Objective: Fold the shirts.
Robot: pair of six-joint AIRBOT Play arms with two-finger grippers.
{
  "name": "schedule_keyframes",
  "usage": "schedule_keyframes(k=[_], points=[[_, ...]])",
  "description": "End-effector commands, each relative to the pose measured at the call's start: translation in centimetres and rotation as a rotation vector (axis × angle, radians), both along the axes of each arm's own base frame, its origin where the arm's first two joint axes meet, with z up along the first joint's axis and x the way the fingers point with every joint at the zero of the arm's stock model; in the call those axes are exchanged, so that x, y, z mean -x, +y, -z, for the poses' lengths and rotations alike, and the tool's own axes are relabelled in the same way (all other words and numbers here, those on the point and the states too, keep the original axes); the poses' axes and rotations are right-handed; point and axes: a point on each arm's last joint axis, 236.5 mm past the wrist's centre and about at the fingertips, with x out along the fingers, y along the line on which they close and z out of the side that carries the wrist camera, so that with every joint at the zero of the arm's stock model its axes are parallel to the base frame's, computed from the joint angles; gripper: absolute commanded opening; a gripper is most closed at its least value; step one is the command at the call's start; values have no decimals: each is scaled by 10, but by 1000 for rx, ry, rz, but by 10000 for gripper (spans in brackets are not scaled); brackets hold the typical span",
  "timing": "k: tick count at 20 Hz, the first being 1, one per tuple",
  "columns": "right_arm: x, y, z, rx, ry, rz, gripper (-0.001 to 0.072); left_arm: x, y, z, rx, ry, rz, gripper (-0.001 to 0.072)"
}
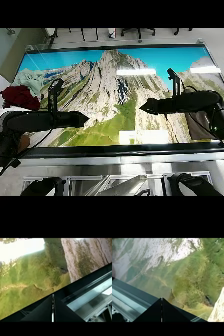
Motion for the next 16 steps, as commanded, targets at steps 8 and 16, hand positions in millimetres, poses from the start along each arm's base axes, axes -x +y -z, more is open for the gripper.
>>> schedule_keyframes(k=[8,16], points=[[0,0,3,1,9,-2,22,-107,156,-23,-559,-299,-246,16],[0,0,3,1,9,-2,21,-304,307,57,-936,-349,-385,699]])
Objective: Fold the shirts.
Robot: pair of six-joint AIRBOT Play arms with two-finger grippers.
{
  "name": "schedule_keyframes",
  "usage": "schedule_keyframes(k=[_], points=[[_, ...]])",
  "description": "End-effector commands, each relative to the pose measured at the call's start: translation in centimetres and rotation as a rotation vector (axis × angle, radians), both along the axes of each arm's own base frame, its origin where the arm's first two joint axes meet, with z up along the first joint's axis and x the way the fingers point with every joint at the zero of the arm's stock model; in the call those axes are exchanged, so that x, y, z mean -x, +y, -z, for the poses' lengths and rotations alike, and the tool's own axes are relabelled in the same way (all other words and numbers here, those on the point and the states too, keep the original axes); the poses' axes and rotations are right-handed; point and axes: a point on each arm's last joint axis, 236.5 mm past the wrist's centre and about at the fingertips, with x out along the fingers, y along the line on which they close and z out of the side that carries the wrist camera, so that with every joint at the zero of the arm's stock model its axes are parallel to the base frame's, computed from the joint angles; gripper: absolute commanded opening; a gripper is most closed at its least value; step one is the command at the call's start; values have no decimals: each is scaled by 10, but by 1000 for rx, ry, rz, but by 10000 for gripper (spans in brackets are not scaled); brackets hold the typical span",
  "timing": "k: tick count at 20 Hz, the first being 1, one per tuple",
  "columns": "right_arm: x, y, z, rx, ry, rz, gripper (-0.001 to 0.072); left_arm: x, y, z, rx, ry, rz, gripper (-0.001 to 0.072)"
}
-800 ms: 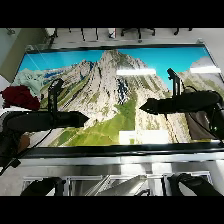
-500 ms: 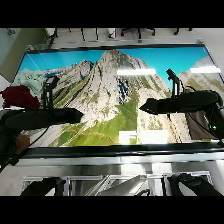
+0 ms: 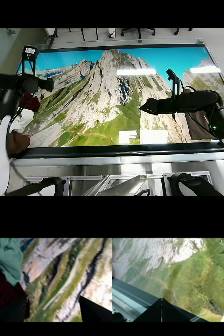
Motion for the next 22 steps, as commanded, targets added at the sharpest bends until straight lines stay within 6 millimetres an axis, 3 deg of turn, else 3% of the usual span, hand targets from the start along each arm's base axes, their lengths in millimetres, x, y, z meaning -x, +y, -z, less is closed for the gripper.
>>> schedule_keyframes(k=[1,3,5,9,13,14,16,18,20,22], points=[[0,0,1,0,1,0,22,-79,70,69,-144,41,-59,699],[0,0,0,0,1,0,22,-103,94,122,-144,108,-105,699],[0,0,0,0,1,0,22,-118,112,153,-139,123,-133,699],[0,0,0,0,2,0,22,-136,144,177,-111,50,-168,698],[0,0,0,0,1,0,22,-128,169,197,-100,33,-178,696],[0,0,0,0,1,0,21,-125,179,198,-98,30,-191,653],[0,0,0,0,2,0,22,-117,198,199,-95,42,-227,392],[0,0,1,0,1,0,21,-104,208,205,-91,87,-261,25],[0,0,0,0,2,0,22,-93,210,203,-92,128,-284,12],[0,0,1,0,2,0,22,-101,197,176,-98,89,-267,12]])
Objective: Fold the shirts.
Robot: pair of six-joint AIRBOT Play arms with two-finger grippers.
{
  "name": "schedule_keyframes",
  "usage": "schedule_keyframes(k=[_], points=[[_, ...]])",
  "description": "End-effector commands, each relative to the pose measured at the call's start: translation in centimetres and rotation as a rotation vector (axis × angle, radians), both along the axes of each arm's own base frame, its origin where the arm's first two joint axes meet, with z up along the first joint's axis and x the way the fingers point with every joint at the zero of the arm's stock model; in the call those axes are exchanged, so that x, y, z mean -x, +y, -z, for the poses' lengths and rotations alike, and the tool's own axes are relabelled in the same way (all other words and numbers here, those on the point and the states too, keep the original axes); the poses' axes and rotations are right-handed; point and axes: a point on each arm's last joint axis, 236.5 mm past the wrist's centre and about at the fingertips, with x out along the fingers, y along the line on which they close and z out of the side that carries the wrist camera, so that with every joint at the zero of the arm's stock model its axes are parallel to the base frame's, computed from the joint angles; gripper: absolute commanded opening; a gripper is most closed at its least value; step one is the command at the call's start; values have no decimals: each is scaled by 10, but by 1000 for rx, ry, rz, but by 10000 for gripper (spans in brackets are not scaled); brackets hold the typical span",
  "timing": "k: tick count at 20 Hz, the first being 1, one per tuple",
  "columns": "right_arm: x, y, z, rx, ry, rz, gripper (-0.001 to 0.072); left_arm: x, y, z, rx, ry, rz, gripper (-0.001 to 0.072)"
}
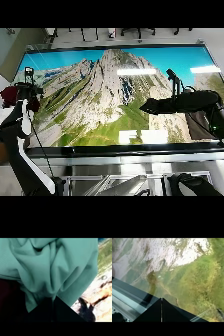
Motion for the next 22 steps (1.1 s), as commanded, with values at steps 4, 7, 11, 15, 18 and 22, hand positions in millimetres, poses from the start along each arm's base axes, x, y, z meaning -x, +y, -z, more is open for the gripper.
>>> schedule_keyframes(k=[4,7,11,15,18,22], points=[[0,0,0,0,1,0,22,-28,-70,-138,-14,-192,89,11],[0,0,0,0,1,0,22,-25,-164,-256,47,-355,212,12],[-2,0,0,0,-4,5,22,69,-319,-342,267,-346,445,12],[-7,-1,-1,-2,-19,22,21,192,-432,-303,483,-19,640,12],[0,0,2,0,6,-1,22,255,-475,-240,522,197,664,12],[14,-3,8,20,57,-44,32,301,-497,-152,509,408,643,12]])
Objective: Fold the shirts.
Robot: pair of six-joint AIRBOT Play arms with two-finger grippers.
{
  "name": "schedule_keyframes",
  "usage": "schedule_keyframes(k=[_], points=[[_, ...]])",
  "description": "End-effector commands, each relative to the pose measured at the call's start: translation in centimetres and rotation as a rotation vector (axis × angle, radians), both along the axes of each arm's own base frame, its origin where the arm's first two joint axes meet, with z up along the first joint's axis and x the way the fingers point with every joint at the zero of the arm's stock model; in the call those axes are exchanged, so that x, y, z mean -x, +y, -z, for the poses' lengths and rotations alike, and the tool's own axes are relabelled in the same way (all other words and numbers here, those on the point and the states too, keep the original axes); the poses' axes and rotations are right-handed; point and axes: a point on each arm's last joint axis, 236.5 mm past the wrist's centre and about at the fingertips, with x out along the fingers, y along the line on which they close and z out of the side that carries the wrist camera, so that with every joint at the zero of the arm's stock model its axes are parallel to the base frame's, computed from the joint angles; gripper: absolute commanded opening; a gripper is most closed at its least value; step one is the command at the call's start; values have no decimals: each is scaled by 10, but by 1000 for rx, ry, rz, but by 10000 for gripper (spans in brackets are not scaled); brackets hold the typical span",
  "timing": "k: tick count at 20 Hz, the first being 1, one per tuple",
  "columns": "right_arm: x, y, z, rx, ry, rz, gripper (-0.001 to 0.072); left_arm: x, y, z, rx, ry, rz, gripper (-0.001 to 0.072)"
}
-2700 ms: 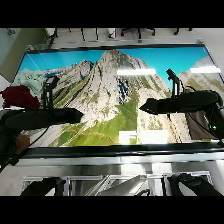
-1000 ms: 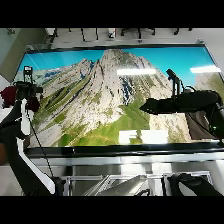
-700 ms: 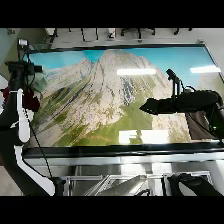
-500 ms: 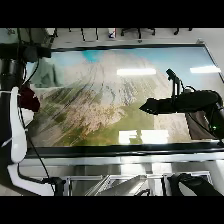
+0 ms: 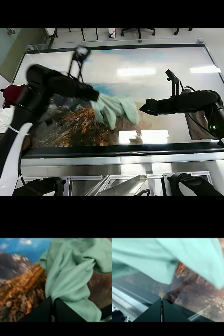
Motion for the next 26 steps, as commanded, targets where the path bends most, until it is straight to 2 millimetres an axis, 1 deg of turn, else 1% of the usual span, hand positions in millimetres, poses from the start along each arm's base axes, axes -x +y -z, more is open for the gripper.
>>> schedule_keyframes(k=[1,2,3,4,5,7,8,9,10,11,12,13,14,16,18,19,21,23,25,26], points=[[8,-8,6,21,36,-17,147,54,-21,68,-32,200,22,13],[5,-17,8,32,40,1,425,61,-25,78,-17,243,19,32],[4,-28,10,42,53,20,536,64,-26,82,-7,271,14,304],[2,-44,14,60,71,47,524,66,-22,82,-9,297,6,579],[2,-63,20,94,93,76,524,69,-10,78,-27,323,-5,618],[11,-106,42,208,150,115,525,73,22,67,-49,368,-50,618],[20,-119,57,244,193,124,525,78,37,64,-40,380,-83,618],[30,-119,73,244,235,118,526,86,45,64,-8,392,-106,618],[43,-110,92,218,276,99,530,99,44,66,64,408,-127,618],[50,-98,109,179,287,86,535,112,36,72,152,422,-144,618],[54,-84,126,134,287,84,535,128,24,81,249,439,-165,618],[55,-74,138,91,293,90,535,142,13,93,331,449,-188,618],[55,-65,148,52,301,88,534,153,7,107,379,450,-210,617],[55,-49,160,10,336,54,533,176,6,136,400,466,-262,618],[55,-40,179,17,370,44,533,199,9,159,387,484,-281,617],[52,-38,188,29,380,45,532,204,10,167,392,482,-303,617],[45,-30,199,38,388,37,532,199,15,179,416,453,-366,617],[33,-20,199,37,370,20,530,182,22,184,449,400,-430,617],[21,-10,196,40,347,-3,519,158,30,180,492,329,-490,617],[15,-7,194,41,336,-10,450,147,35,177,510,298,-519,617]])
